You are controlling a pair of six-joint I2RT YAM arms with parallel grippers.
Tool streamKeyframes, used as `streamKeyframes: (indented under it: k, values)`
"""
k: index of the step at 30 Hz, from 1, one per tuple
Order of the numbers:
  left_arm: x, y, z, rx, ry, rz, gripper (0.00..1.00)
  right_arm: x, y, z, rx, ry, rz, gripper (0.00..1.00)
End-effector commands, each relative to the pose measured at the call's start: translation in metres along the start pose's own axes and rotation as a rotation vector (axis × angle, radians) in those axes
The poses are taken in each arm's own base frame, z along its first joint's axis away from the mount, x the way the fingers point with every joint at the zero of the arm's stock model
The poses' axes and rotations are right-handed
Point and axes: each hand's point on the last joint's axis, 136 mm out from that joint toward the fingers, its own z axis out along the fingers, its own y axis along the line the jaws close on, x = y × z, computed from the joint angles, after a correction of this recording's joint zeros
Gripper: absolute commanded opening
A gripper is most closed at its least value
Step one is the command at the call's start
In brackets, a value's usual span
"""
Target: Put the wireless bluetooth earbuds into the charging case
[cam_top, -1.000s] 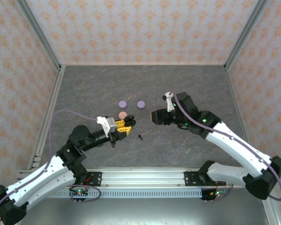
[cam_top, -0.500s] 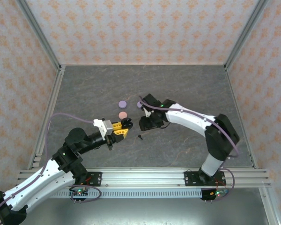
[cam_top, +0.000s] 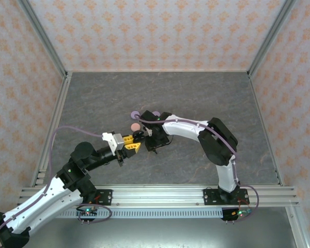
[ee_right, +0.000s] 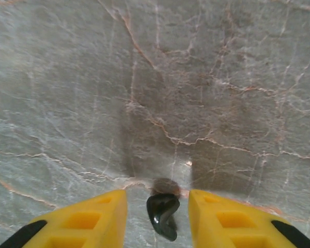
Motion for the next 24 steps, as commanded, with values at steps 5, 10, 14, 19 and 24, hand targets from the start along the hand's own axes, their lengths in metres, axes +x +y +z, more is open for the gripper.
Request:
streamKeyframes:
  k: [5,10,14,19,24]
  values:
    - [-0.001,0.001,-0.002,-0.014,-0.011,0.024,0.0,0.007,0.002,0.006,0.01,0.054,-0.017,0.33]
    - [-0.001,0.002,-0.002,-0.016,-0.012,0.025,0.0,0.014,0.002,0.011,0.015,0.083,-0.026,0.31]
    - [-0.001,0.003,-0.002,-0.022,-0.011,0.026,0.0,0.018,0.003,0.016,0.015,0.1,-0.031,0.28]
    - [-0.003,0.003,-0.002,-0.024,-0.013,0.025,0.0,0.018,0.003,0.021,0.013,0.099,-0.031,0.24]
    - [-0.003,0.003,-0.002,-0.026,-0.012,0.025,0.0,0.01,0.007,0.017,-0.009,0.045,-0.027,0.21]
